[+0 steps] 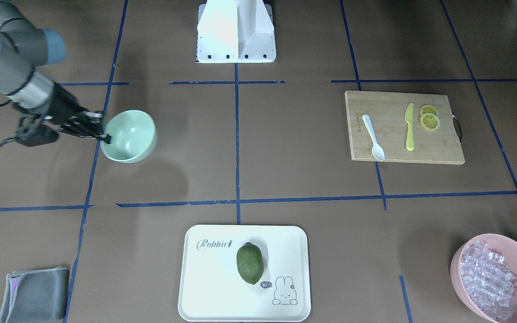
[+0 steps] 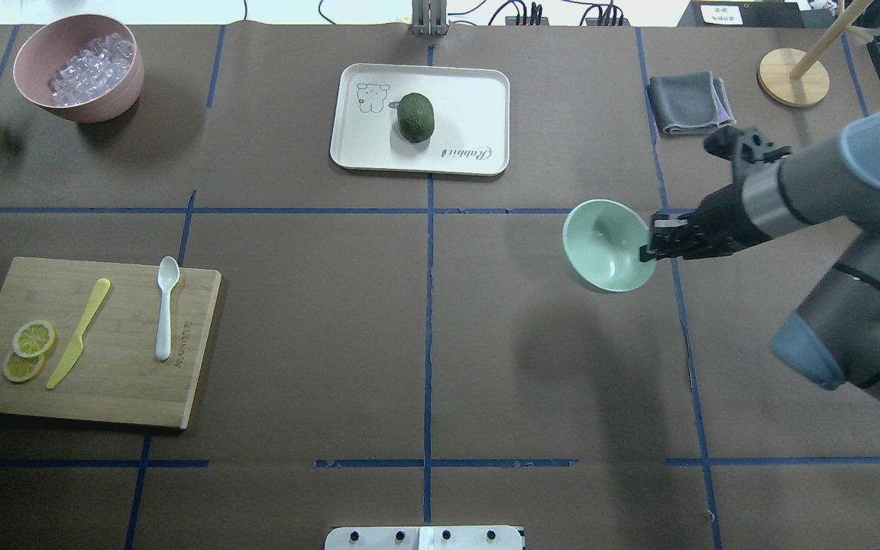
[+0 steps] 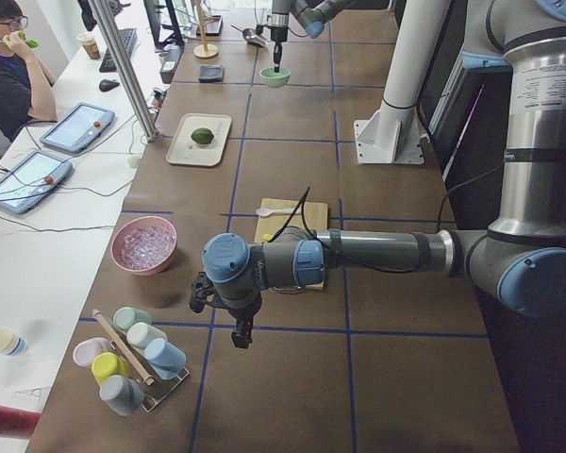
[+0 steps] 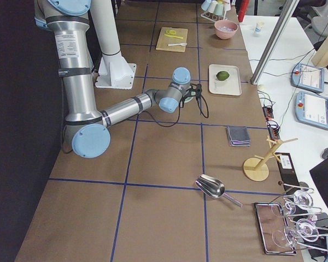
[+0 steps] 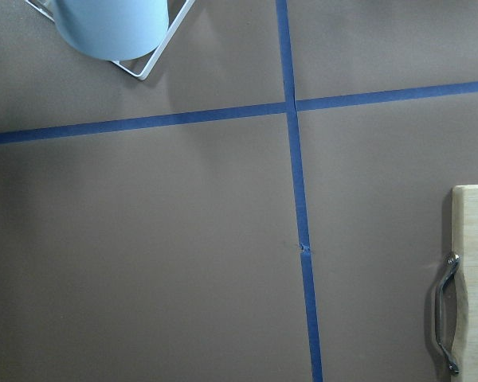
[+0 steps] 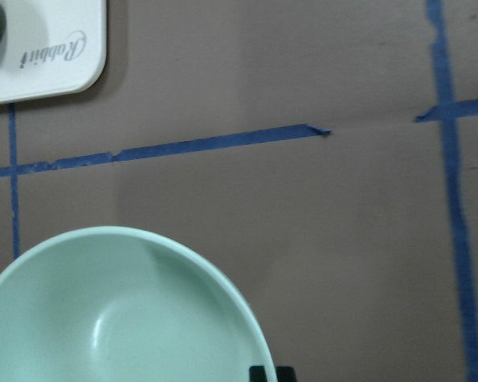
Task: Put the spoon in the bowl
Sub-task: 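Slide the green bowl with the right gripper toward the table center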
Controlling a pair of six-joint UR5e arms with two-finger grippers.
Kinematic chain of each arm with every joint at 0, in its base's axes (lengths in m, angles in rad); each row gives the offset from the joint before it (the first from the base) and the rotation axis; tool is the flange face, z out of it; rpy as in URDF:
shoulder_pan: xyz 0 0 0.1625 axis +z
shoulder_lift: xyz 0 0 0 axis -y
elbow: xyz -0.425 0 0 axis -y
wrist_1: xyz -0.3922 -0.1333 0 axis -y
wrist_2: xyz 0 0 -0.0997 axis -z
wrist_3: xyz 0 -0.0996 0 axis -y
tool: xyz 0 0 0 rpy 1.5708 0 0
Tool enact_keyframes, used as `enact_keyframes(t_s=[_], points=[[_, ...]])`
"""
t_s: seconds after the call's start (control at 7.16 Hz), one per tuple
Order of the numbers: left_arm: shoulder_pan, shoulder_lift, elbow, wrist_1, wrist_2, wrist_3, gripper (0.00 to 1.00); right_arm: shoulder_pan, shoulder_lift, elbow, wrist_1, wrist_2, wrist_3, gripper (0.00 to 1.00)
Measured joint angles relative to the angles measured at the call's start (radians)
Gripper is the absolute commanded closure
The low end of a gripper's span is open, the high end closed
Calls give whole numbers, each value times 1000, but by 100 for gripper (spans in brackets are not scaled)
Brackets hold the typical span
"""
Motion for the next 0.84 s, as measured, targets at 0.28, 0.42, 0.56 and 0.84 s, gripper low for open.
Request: enact_keyframes(t_s=[0.28, 0.42, 0.56, 0.84], points=[[0, 0, 5, 0, 0, 1, 0, -160, 222, -2, -252, -176, 73, 99], [0, 0, 7, 0, 0, 1, 0, -210, 290, -4, -337, -227, 82, 98], [0, 0, 8, 0, 0, 1, 0, -253, 321, -9, -373, -271, 86, 97], [0, 1, 9, 0, 0, 1, 0, -313, 338, -30, -393, -338, 88, 92]])
